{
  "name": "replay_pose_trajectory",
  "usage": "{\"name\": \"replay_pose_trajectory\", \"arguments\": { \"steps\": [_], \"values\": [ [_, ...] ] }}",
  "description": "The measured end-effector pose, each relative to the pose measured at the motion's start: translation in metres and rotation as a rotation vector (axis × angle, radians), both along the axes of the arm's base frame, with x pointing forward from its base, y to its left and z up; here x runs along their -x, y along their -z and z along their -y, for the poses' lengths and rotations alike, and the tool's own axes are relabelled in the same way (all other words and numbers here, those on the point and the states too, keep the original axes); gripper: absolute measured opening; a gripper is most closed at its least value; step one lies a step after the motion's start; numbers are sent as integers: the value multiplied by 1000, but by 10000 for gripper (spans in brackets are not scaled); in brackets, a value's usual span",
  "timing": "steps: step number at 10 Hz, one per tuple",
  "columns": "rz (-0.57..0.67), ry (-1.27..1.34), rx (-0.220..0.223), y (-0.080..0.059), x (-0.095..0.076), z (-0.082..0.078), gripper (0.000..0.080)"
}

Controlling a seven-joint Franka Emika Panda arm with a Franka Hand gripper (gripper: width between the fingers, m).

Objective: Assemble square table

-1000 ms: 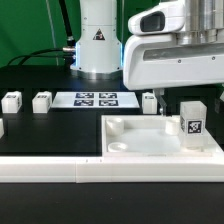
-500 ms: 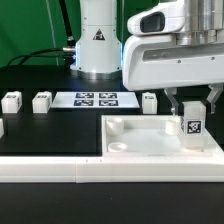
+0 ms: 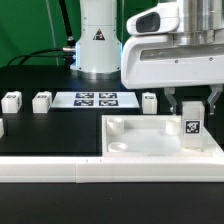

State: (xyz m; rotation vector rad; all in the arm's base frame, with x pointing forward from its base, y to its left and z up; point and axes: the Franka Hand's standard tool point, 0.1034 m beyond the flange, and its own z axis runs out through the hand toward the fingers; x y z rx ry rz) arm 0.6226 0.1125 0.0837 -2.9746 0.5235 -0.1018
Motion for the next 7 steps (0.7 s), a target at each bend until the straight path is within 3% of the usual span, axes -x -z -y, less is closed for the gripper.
{"name": "replay_pose_trajectory", "arguments": {
  "steps": [3, 5, 7],
  "values": [
    [10, 343, -22, 1, 3, 0, 291],
    [-3, 648, -74, 1, 6, -1, 291],
    [-23, 845, -96, 1, 7, -4, 292]
  ]
}}
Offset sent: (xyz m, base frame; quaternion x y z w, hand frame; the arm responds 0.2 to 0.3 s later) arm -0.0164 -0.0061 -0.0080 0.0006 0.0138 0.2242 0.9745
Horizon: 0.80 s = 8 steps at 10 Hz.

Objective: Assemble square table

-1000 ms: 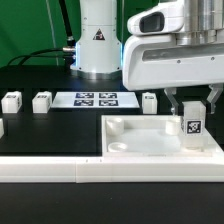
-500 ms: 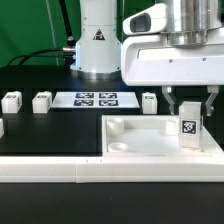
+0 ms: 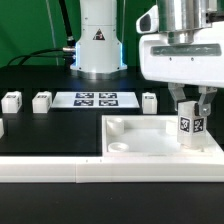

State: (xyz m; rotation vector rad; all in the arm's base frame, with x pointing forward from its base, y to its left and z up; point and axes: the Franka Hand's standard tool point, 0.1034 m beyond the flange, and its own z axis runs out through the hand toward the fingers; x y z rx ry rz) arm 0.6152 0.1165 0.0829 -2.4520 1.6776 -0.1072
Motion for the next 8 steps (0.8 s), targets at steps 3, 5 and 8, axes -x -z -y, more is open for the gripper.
{"name": "replay_pose_trajectory", "arguments": {
  "steps": [3, 5, 8],
  "values": [
    [-20, 205, -47, 0, 0, -2, 292],
    [-29, 274, -69, 0, 0, -2, 299],
    [-26, 74, -40, 1, 1, 0, 611]
  ]
}}
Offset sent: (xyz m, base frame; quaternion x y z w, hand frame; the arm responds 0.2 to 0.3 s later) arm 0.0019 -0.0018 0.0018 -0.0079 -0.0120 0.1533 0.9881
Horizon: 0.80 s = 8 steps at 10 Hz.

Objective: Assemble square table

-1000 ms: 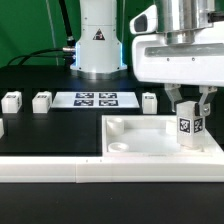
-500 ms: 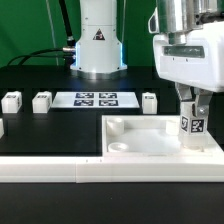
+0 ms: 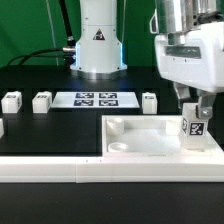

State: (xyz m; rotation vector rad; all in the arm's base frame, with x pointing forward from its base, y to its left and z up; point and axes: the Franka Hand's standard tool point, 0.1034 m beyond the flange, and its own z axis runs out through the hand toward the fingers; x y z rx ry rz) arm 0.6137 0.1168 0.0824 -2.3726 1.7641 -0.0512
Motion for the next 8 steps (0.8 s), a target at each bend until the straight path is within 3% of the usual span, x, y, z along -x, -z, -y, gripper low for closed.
{"name": "replay_pose_trajectory", "arguments": {
  "steps": [8],
  "values": [
    [24, -701, 68, 6, -1, -6, 649]
  ]
}}
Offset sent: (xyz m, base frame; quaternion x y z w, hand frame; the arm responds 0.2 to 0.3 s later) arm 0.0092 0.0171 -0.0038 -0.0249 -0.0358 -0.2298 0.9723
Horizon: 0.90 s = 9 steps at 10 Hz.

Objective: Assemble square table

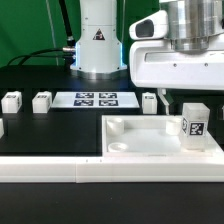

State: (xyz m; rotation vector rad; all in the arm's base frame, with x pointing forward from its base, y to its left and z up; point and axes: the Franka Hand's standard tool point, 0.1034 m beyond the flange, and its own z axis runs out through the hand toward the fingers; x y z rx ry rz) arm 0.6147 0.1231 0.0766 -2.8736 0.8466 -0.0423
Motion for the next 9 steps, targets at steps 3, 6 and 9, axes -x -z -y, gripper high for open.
{"name": "replay_pose_trajectory", "arguments": {
  "steps": [3, 6, 9],
  "values": [
    [15, -303, 64, -3, -2, -1, 649],
    [39, -578, 95, -3, -4, 9, 649],
    [53, -712, 113, -3, -5, 11, 649]
  ]
}}
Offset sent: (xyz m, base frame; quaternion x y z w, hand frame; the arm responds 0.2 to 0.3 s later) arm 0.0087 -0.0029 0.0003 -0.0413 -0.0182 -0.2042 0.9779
